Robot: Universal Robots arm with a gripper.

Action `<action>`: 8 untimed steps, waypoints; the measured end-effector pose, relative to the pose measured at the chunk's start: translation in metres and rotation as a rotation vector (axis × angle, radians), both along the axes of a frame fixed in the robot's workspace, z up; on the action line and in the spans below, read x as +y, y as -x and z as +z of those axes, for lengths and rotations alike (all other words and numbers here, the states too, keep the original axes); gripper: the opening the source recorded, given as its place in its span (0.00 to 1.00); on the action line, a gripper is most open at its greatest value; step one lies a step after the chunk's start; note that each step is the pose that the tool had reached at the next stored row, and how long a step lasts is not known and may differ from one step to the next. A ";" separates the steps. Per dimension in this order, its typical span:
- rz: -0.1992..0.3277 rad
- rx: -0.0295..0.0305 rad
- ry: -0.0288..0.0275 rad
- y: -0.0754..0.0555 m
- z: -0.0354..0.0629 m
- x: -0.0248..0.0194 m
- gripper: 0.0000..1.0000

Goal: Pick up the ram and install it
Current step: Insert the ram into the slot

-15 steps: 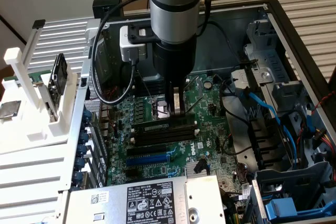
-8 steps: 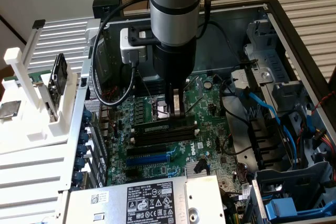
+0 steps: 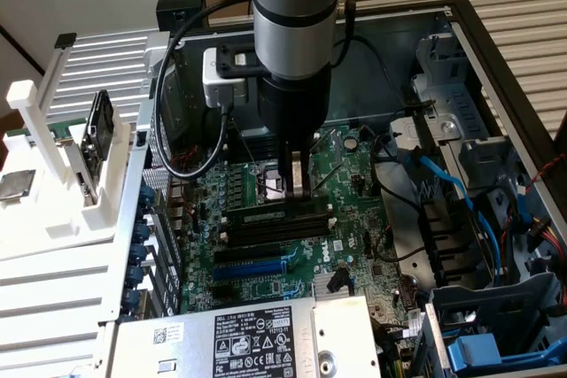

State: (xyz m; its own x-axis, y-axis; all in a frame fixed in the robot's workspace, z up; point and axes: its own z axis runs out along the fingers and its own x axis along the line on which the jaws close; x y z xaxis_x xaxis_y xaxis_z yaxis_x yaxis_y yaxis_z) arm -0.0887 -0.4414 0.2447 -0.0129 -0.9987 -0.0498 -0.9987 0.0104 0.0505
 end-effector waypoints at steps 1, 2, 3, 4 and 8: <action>0.000 -0.0001 -0.0001 0.000 -0.0002 0.0000 0.12; 0.000 -0.0001 0.0000 0.000 -0.0003 -0.0001 0.12; 0.000 0.0000 0.0001 0.001 -0.0004 -0.0002 0.12; 0.000 0.0001 0.0003 0.001 -0.0005 -0.0002 0.12; 0.000 0.0000 0.0001 0.001 -0.0017 -0.0004 0.12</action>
